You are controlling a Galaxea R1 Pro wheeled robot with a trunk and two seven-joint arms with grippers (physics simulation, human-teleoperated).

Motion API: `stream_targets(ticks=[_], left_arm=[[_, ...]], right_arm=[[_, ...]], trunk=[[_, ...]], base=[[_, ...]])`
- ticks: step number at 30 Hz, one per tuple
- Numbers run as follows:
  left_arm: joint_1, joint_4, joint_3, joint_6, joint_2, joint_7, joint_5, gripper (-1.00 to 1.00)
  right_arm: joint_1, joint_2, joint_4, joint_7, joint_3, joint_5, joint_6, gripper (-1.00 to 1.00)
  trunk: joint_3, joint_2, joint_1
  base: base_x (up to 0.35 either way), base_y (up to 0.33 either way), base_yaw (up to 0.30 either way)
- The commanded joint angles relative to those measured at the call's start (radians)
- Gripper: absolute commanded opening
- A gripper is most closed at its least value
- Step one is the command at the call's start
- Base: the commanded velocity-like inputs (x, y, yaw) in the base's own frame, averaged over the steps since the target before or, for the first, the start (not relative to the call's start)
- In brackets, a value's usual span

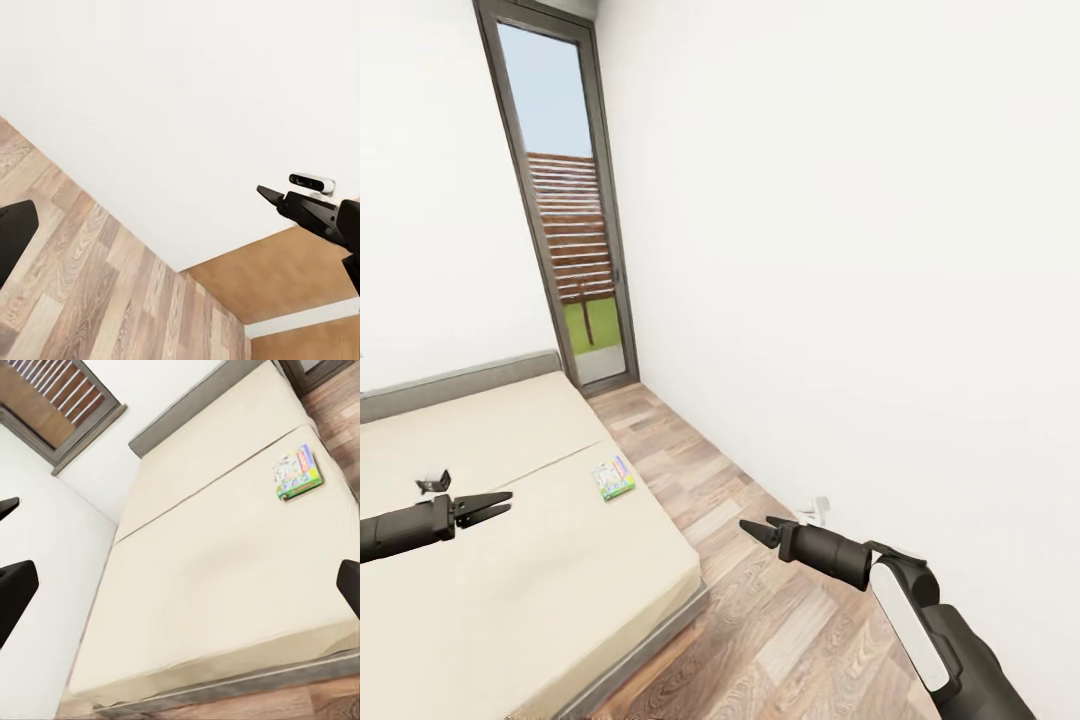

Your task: Put all the toys in the child's room - the three board games (two on the bed and one on the table), the two jigsaw puzzles on the table, and the tennis ball on the table - inside the toy box on the table in the child's room.

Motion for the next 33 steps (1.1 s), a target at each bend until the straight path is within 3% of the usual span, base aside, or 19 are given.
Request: stream_targets(ticks=[1,16,33], left_arm=[[-0.001,0.0,0.003,0.011,0.0,-0.004,-0.001,1.0],[-0.001,0.002,0.021,0.011,0.0,-0.004,-0.003,1.0],[-0.001,0.002,0.022,0.011,0.001,-0.004,-0.002,1.0]], right_arm=[[-0.001,0.0,0.0,-0.002,0.001,-0.007,0.007,1.0],[0.001,0.001,0.0,-0.003,0.001,-0.007,0.007,1.0],[0.001,0.001,0.0,-0.005,0.003,-0.007,0.007,1.0]], trunk=[[-0.002,-0.002,0.001],[-0.002,-0.002,0.001],[-0.002,-0.002,0.001]], base=[[0.0,0.0,0.292],[0.0,-0.031,0.292],[0.0,-0.118,0.292]])
